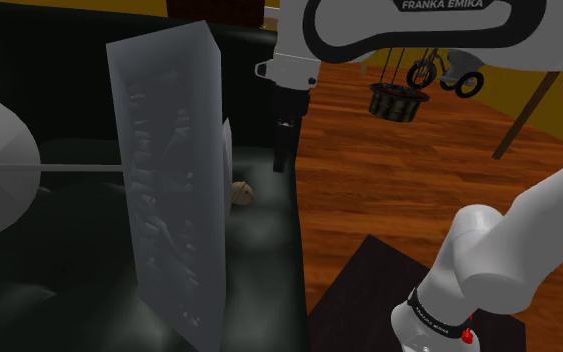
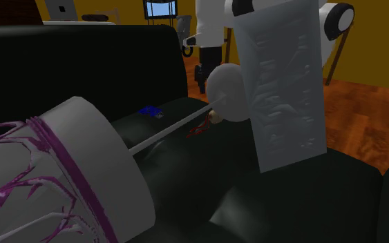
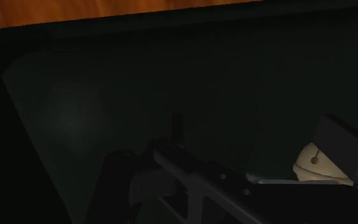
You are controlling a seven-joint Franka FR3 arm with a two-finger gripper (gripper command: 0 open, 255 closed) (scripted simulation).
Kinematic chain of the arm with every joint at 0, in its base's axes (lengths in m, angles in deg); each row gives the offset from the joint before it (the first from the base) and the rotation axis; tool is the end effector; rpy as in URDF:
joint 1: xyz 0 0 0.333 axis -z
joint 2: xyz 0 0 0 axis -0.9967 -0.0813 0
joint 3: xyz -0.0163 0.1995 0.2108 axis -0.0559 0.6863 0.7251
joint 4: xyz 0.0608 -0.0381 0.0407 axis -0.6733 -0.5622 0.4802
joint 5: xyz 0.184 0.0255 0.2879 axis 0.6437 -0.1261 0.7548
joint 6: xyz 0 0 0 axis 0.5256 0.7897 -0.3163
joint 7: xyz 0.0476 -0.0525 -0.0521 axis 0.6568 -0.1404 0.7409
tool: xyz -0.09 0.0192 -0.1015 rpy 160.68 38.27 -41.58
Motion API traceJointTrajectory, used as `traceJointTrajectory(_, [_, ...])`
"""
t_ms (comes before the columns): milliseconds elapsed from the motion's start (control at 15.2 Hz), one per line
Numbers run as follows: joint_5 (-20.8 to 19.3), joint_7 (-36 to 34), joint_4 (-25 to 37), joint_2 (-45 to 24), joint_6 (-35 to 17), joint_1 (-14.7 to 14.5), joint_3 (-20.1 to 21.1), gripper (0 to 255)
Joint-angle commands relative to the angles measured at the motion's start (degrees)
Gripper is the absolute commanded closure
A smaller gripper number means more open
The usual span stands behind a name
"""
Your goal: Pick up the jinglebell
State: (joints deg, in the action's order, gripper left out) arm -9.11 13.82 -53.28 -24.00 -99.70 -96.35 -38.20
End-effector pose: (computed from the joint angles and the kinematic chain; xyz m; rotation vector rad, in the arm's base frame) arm 0.3849 0.1427 0.5289 -2.8833 -0.8949 0.0056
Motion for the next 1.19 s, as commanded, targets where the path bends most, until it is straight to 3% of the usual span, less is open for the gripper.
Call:
traceJointTrajectory(0, [-0.11, 1.55, 2.55, -3.04, -1.08, -1.24, 1.20, 0])
traceJointTrajectory(660, [-3.03, 7.50, 18.26, -17.67, -2.65, -7.06, 7.55, 0])
traceJointTrajectory(1122, [-2.85, 8.00, 12.70, -17.51, -8.04, -7.20, 7.52, 0])
